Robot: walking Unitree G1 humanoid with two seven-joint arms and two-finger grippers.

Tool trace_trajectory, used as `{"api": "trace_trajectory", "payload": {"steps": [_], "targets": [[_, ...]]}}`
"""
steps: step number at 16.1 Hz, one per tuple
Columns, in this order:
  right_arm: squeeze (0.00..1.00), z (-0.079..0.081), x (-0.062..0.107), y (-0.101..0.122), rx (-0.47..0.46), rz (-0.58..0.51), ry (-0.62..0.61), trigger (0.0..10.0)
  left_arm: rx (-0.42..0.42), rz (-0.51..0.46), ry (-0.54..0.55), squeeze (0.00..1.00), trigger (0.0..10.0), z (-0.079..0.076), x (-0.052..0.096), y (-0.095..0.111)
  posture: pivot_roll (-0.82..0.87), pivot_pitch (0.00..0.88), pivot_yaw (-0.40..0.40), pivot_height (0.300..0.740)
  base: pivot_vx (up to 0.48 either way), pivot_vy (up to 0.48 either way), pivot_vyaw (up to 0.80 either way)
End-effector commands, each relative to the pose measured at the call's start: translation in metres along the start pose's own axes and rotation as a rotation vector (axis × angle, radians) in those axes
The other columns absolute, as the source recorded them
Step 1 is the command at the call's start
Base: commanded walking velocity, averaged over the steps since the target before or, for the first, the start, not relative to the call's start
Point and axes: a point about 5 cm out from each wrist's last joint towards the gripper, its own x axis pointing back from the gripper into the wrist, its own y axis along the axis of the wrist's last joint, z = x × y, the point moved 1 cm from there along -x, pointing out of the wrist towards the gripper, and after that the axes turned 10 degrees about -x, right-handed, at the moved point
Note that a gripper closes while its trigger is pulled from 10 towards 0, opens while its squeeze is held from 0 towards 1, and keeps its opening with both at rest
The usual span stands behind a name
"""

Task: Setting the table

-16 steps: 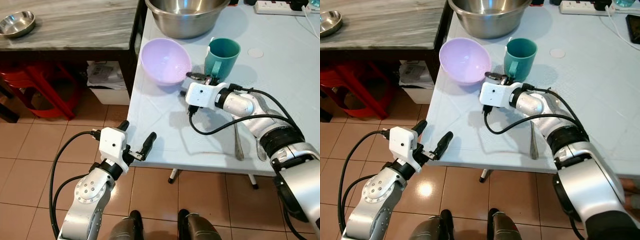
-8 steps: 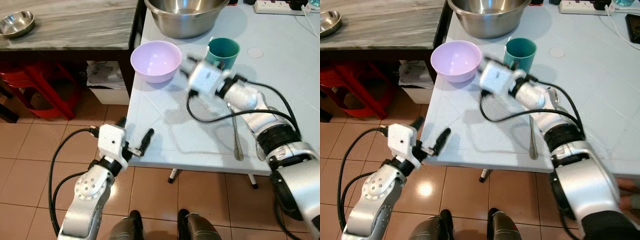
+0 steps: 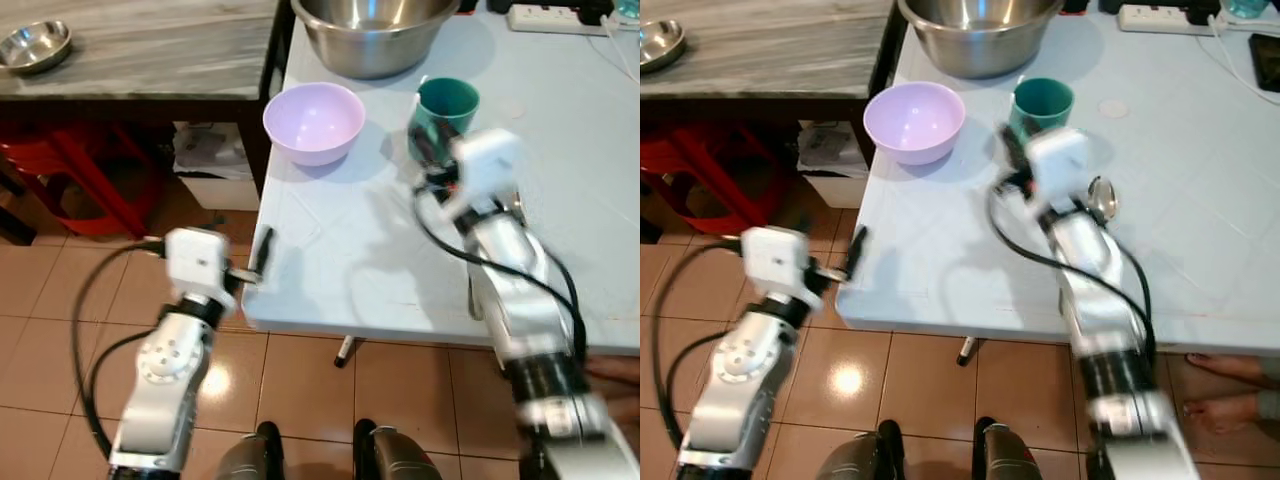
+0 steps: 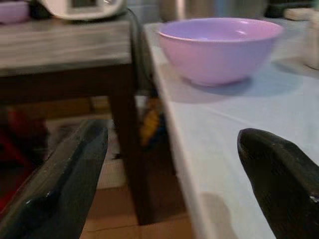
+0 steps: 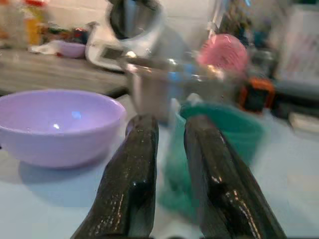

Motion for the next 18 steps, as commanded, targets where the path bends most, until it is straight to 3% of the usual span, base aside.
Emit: {"api": "trace_trajectory", "payload": {"steps": [1,4,5,6,7,9,12,18], "targets": [[0.0,-0.002,0.008,0.004,-0.07,0.008,-0.033,10.0,-0.015,0.017,0.015,0.0,10.0,0.005,0.002,-0.005,-0.14,0.222,0.043,0.74,0.0,0.0,0.0],[0.0,0.0,0.025,0.0,-0.102,0.099,0.007,10.0,-0.025,0.011,0.016,0.0,10.0,0.006,-0.003,-0.004,-0.14,0.207,0.058,0.74,0.0,0.0,0.0],[0.11,0.001,0.027,0.001,-0.117,0.12,0.015,10.0,-0.029,0.0,0.018,0.0,10.0,0.007,-0.005,-0.001,-0.14,0.201,0.056,0.74,0.0,0.0,0.0],[0.11,0.001,0.029,0.002,-0.128,0.127,0.005,10.0,-0.031,-0.004,0.022,0.0,10.0,0.007,-0.006,-0.001,-0.13,0.193,0.051,0.74,0.0,0.0,0.0],[1.0,0.004,0.031,0.003,-0.16,0.124,-0.011,10.0,-0.029,-0.009,0.04,0.0,10.0,0.01,-0.006,0.001,-0.13,0.193,0.051,0.74,0.0,0.0,0.0],[1.0,0.011,0.04,-0.006,-0.242,0.123,-0.128,10.0,-0.019,0.004,0.087,0.0,10.0,0.014,-0.001,-0.001,-0.11,0.187,0.042,0.74,0.0,0.0,0.0],[1.0,0.013,0.057,-0.021,-0.285,0.148,-0.241,10.0,-0.004,0.029,0.115,0.0,10.0,0.015,0.005,-0.006,-0.12,0.187,0.046,0.74,0.0,0.0,0.0],[1.0,0.009,0.081,-0.037,-0.239,0.196,-0.317,10.0,0.012,0.037,0.119,0.0,10.0,0.013,0.002,-0.009,-0.14,0.195,0.044,0.74,0.0,0.0,0.0]]}}
